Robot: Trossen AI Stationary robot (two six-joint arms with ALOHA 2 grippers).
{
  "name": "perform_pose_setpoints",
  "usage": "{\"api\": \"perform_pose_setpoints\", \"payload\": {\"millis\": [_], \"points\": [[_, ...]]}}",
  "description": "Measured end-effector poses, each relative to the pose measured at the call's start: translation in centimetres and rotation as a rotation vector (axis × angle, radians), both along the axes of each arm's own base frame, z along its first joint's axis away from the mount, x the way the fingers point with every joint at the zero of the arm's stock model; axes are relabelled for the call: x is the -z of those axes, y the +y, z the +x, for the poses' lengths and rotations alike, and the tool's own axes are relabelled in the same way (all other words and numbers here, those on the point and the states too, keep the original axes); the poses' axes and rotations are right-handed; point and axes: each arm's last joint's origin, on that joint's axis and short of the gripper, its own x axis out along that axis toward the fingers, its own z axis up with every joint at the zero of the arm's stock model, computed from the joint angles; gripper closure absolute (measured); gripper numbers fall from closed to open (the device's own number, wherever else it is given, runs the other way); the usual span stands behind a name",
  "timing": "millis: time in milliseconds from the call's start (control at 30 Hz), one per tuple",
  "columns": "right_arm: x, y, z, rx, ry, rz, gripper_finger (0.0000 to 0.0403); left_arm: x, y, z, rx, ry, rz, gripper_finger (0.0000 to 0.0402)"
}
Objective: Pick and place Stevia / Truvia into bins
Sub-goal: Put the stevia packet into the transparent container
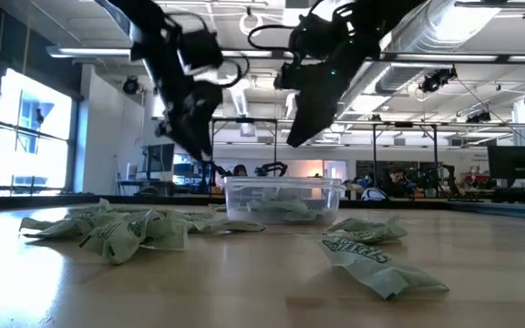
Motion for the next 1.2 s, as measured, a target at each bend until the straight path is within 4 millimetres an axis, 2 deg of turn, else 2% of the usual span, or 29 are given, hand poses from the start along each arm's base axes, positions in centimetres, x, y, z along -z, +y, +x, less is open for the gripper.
{"api": "perform_pose_setpoints", "payload": {"millis": [167, 333, 567, 700, 900, 1033, 1200], "points": [[-0.6, 0.2, -1.9, 0.047, 0.127, 0.020, 0.0201, 1.7, 4.5, 0.0, 0.225, 0.074, 0.090, 0.0203], [-0.5, 0.4, -3.0, 0.145, 0.161, 0.049, 0.0201, 3.1, 7.3, 0.7, 0.397, 0.120, 0.144, 0.0198], [-0.6, 0.3, -2.9, 0.216, 0.148, 0.041, 0.0201, 4.8, 8.5, 3.3, 0.549, 0.182, 0.141, 0.0201], [-0.6, 0.3, -2.9, 0.233, 0.139, 0.048, 0.0201, 6.2, 9.2, 4.1, 0.586, 0.267, 0.118, 0.0202], [-0.6, 0.3, -2.9, 0.237, 0.140, 0.048, 0.0201, 7.5, 9.7, 4.7, 0.593, 0.277, 0.088, 0.0207], [-0.6, 0.3, -2.9, 0.237, 0.141, 0.048, 0.0202, 7.7, 9.8, 4.8, 0.585, 0.288, 0.101, 0.0246], [-0.6, 0.3, -3.0, 0.236, 0.156, 0.048, 0.0204, 7.7, 10.0, 4.8, 0.565, 0.321, 0.139, 0.0346]]}}
